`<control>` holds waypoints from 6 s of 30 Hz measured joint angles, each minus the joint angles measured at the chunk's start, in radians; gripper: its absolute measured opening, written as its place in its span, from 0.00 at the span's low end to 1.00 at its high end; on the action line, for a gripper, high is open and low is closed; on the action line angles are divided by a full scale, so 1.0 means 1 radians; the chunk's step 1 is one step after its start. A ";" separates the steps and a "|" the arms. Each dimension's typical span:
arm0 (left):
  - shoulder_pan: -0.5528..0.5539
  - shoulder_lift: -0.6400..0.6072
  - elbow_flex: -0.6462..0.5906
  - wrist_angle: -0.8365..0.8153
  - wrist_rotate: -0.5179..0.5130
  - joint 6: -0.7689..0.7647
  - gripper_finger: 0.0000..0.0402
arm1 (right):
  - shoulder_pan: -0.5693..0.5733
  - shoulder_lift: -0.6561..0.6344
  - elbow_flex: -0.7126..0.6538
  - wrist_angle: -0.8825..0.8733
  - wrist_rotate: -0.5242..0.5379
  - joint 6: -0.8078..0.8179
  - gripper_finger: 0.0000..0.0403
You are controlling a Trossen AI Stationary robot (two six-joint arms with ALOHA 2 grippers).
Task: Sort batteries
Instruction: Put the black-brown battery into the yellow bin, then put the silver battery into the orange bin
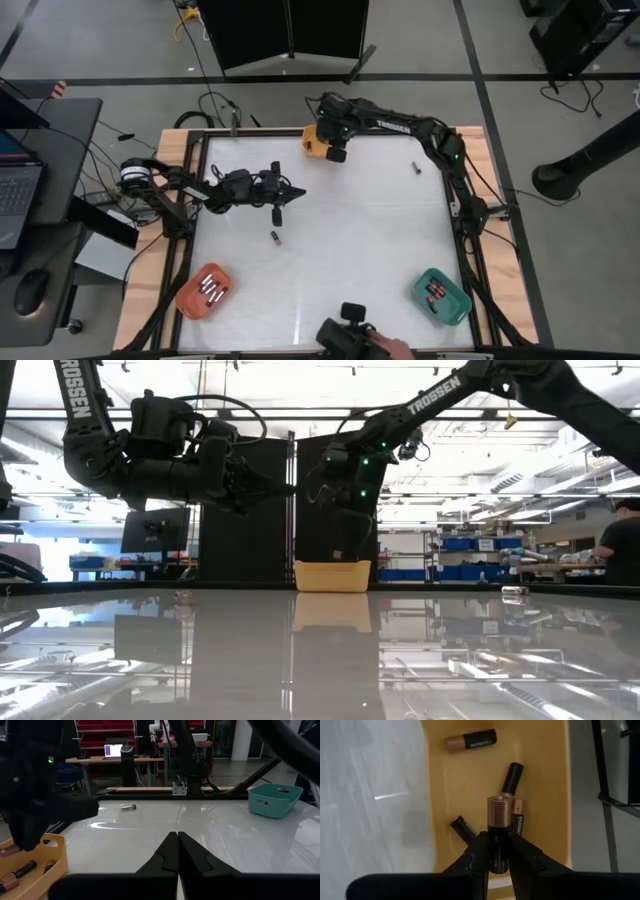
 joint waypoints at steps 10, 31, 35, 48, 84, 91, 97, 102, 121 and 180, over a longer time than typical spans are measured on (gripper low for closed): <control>0.000 0.000 0.000 -0.001 0.002 0.000 0.01 | -0.027 0.030 -0.011 0.029 -0.014 -0.029 0.14; 0.000 0.000 0.000 0.002 0.003 0.000 0.01 | -0.056 0.096 -0.011 0.081 -0.038 -0.070 0.18; 0.000 0.000 0.000 0.000 0.003 0.000 0.01 | -0.059 0.096 -0.011 0.083 -0.038 -0.070 0.19; 0.000 0.000 0.000 0.000 0.003 0.000 0.01 | -0.058 0.096 -0.011 0.088 -0.037 -0.065 0.27; 0.000 0.000 0.000 -0.007 0.002 0.012 0.01 | -0.256 -0.600 -0.681 -0.158 0.001 0.374 0.39; 0.000 0.000 0.000 -0.007 0.002 0.011 0.01 | -0.317 -0.703 -0.930 -0.002 0.001 0.440 0.38; 0.000 0.000 0.000 -0.007 0.002 0.011 0.01 | -0.359 -0.689 -1.020 0.113 0.001 0.441 0.37; 0.000 0.000 0.000 -0.007 0.002 0.011 0.01 | -0.366 -0.646 -1.034 0.152 0.074 0.439 0.35; 0.000 0.000 0.000 -0.013 0.002 0.010 0.01 | -0.379 -0.624 -1.034 0.174 0.064 0.456 0.22; 0.000 0.000 0.021 0.000 0.002 -0.118 0.01 | -0.200 -0.758 -1.035 0.272 -0.003 0.314 0.14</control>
